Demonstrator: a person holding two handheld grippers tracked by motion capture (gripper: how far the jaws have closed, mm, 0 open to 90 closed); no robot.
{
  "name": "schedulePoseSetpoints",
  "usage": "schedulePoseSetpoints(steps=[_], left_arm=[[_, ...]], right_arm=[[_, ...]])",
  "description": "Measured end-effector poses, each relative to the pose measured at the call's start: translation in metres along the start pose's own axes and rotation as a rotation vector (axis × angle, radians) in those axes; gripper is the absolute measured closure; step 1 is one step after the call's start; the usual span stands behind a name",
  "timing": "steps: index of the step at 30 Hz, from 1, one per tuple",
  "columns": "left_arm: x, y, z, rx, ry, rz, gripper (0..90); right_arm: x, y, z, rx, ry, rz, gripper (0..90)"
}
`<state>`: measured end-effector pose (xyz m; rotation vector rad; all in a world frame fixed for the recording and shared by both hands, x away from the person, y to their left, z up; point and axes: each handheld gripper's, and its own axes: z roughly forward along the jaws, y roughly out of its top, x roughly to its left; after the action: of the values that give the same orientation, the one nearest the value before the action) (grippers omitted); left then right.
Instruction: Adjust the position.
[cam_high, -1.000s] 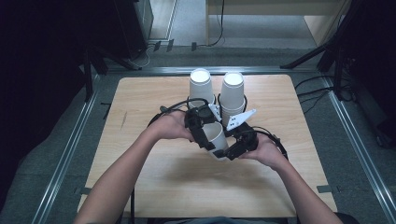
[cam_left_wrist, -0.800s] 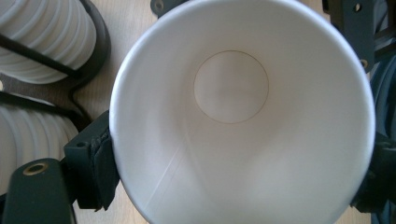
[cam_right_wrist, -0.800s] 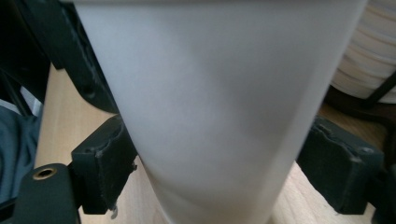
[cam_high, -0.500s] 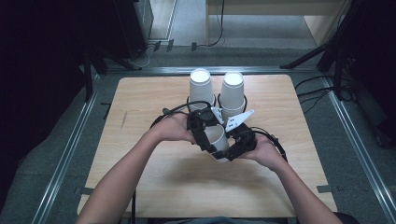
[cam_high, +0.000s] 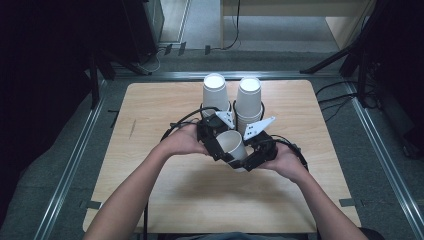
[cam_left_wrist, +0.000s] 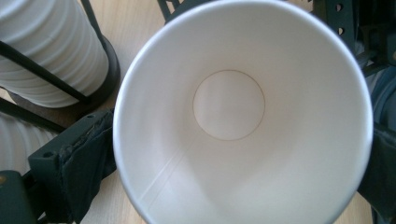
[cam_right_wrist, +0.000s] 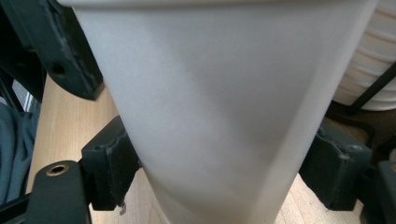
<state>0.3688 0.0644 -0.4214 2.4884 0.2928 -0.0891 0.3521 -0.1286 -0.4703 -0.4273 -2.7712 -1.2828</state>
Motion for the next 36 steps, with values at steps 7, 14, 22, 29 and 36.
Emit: schedulePoseSetpoints(steps=[7, 14, 22, 29, 36], left_arm=[[-0.003, -0.012, -0.005, -0.13, 0.001, -0.057, 0.0], [-0.006, -0.022, 0.001, -0.216, -0.008, -0.118, 0.0], [-0.008, -0.027, 0.004, -0.313, -0.031, -0.154, 0.0], [-0.01, -0.029, 0.01, -0.318, -0.017, -0.169, 0.0], [-0.012, -0.03, 0.009, -0.33, -0.008, -0.162, 8.0]], right_arm=[[0.002, 0.001, -0.01, -0.035, -0.009, -0.001, 20.4], [0.002, 0.001, -0.013, -0.057, -0.005, 0.003, 20.3], [0.002, 0.001, -0.01, -0.072, 0.013, 0.003, 20.3], [0.002, 0.001, -0.007, -0.074, 0.033, 0.009, 20.3], [0.003, 0.0, -0.006, -0.06, 0.031, 0.007, 20.5]])
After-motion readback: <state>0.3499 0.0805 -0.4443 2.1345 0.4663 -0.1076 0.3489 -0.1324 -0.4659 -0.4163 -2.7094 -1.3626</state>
